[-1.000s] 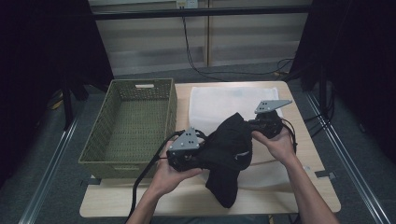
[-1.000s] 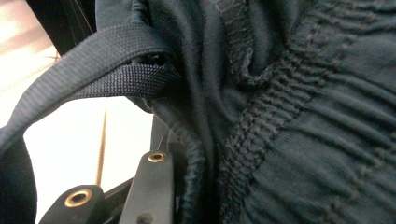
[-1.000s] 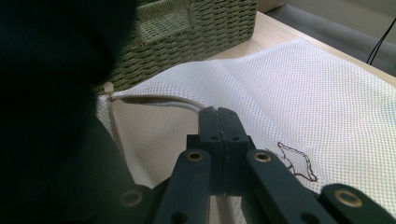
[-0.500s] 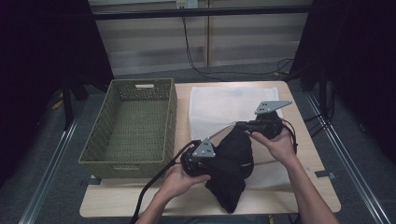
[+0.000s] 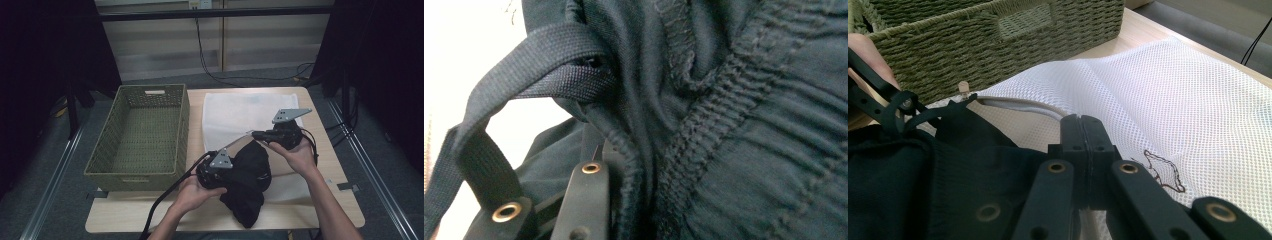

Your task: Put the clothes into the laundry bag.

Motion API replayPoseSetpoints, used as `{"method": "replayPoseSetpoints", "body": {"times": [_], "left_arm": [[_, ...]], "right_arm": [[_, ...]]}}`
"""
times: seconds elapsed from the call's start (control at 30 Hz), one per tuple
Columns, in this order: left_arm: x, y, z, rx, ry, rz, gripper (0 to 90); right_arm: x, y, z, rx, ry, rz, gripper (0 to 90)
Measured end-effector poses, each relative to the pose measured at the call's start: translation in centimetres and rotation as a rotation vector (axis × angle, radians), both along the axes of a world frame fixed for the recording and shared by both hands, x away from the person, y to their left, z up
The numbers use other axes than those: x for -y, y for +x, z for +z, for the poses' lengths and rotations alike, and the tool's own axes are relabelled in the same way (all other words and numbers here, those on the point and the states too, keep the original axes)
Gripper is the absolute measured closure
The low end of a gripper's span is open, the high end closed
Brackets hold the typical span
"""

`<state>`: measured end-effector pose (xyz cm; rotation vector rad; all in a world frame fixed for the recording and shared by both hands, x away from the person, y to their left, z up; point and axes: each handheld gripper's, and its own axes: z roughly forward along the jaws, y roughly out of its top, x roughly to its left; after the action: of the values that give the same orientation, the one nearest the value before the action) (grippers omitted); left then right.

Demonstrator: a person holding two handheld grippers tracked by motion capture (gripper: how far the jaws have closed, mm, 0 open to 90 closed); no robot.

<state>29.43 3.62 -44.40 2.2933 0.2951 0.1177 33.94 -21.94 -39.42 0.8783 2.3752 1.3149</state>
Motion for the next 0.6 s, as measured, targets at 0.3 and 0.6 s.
{"method": "replayPoseSetpoints", "body": {"times": [0.3, 0.6], "left_arm": [[0.8, 0.4, -2.3, -0.017, 0.058, 0.035, 66.7], [1.0, 0.2, -2.5, 0.01, 0.097, 0.035, 65.3]], "right_arm": [[0.0, 0.0, -0.1, -0.002, -0.003, 0.006, 90.0], [-0.1, -0.1, -0.2, -0.001, -0.005, 0.008, 90.0]]}}
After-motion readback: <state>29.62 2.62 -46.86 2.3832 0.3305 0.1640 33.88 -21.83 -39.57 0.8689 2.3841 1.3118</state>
